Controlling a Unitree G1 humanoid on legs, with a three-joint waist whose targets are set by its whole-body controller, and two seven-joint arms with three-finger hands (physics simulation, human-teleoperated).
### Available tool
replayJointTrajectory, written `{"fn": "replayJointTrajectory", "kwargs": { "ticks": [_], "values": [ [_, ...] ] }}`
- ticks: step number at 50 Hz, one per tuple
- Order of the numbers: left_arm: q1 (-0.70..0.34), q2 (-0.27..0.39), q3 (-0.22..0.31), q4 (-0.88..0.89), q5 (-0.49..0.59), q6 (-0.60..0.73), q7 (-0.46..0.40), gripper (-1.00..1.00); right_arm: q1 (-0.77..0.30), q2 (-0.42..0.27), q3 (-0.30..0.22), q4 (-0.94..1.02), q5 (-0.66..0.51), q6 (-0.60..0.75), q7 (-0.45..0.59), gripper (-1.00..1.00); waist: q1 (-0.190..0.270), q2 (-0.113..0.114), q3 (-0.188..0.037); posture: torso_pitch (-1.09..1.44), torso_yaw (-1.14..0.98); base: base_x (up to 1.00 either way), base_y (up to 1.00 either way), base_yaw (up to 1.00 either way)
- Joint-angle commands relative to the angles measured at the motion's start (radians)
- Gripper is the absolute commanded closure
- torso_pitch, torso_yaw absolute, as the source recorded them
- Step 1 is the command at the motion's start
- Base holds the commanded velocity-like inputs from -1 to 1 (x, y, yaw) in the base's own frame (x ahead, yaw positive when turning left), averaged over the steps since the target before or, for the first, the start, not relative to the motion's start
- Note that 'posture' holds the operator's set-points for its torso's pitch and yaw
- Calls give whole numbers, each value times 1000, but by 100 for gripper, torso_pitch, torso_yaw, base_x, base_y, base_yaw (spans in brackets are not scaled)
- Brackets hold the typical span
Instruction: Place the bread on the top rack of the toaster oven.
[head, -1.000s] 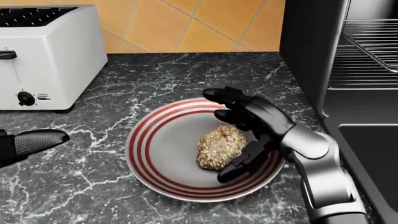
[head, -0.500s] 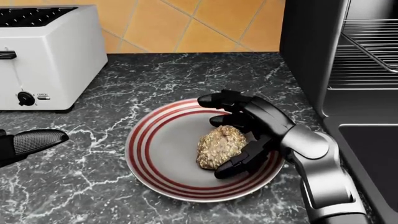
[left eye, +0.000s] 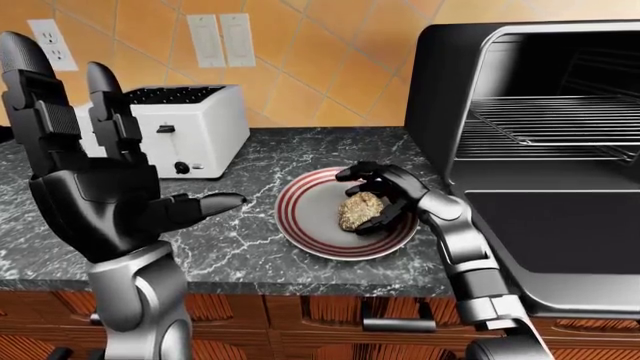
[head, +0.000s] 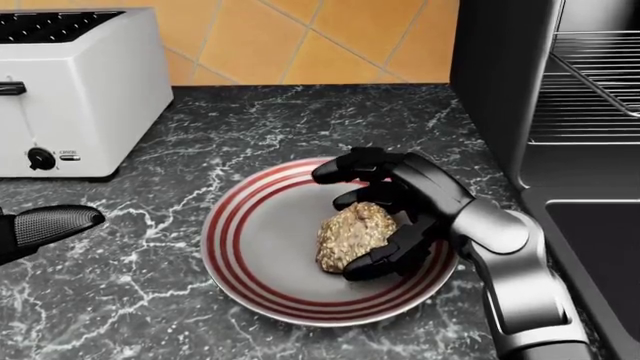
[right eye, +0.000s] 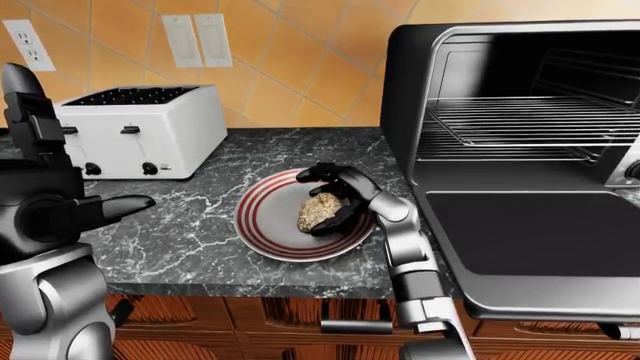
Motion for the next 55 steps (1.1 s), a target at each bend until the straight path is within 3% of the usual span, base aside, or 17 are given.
{"fn": "replayJointTrajectory", "kwargs": {
  "ticks": [1, 11, 40, 51, 55],
  "values": [
    [-22, 7, 1, -23, 0, -14, -4, -100, -38, -5, -8, -38, 11, -22, -4, -29, 0, 1, -10, -33, 0, 0, 0, 0],
    [-22, 7, 4, -14, 0, -21, -5, -100, -42, -4, -7, -30, 9, -26, -8, -9, 0, 1, -10, -33, 0, 0, 0, 0],
    [-15, 7, 6, -24, -6, -17, -5, -100, -65, -3, -5, -70, 12, 8, -3, 3, 0, 2, -8, -33, 0, 0, 0, 0],
    [-21, 9, 6, -27, -6, -13, -2, -100, -71, 1, -3, -169, 13, 74, 15, 5, 0, 2, -6, -33, 0, 0, 0, 0],
    [-24, 10, 6, -27, -6, -11, 0, -100, -74, 0, -5, -174, 16, 74, 17, 18, 0, 2, -5, -33, 0, 0, 0, 0]
  ]
}}
